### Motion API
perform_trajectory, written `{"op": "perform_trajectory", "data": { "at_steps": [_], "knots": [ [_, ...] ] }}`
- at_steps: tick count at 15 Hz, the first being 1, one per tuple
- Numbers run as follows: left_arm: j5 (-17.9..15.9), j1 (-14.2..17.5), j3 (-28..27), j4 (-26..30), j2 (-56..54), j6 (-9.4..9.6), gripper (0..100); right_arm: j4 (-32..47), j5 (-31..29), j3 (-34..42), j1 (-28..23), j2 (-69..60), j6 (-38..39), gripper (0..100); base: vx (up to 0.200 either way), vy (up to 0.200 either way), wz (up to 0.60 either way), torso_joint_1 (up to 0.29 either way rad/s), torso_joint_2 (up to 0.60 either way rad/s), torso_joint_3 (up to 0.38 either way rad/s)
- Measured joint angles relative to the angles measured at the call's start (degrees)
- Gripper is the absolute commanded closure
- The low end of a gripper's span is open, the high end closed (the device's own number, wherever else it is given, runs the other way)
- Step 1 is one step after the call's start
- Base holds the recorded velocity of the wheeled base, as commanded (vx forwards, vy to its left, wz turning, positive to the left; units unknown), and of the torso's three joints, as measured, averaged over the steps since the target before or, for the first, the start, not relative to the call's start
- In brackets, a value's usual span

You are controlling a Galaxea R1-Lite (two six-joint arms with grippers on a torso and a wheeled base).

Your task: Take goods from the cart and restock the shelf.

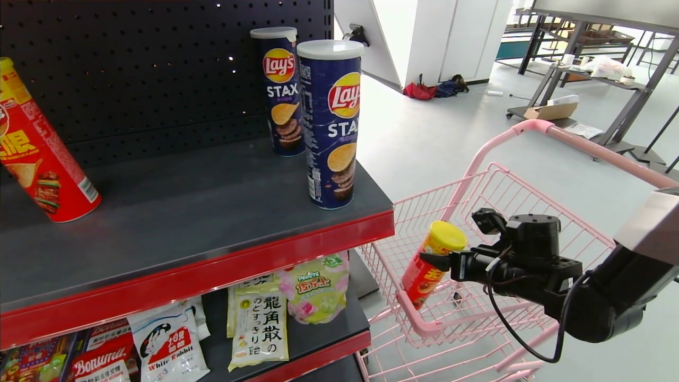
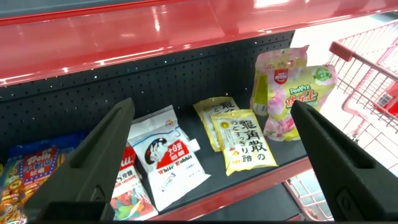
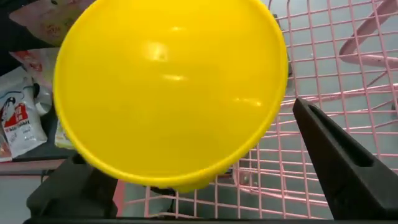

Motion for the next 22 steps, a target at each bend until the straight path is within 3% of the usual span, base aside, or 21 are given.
{"op": "perform_trajectory", "data": {
  "at_steps": [8,9,18,22],
  "knots": [
    [0.0,0.0,0.0,0.0,0.0,0.05,0,-0.1,-1.0,-4.4,2.2,3.6,0.7,0,0.0,0.0,0.0,0.0,0.0,0.0],
    [0.0,0.0,0.0,-0.1,0.0,0.11,0,-0.1,-1.5,-5.0,2.5,4.0,0.9,100,0.0,0.0,0.0,0.0,0.0,0.0],
    [0.0,0.0,0.0,0.0,0.0,0.0,0,-4.2,-5.2,-5.7,4.8,6.0,2.8,100,0.0,0.0,0.0,0.0,0.0,0.0],
    [0.0,0.0,0.0,0.0,0.0,-0.06,0,1.1,-7.2,-7.7,3.1,-1.4,-0.8,100,0.0,0.0,0.0,0.0,0.0,0.0]
  ]
}}
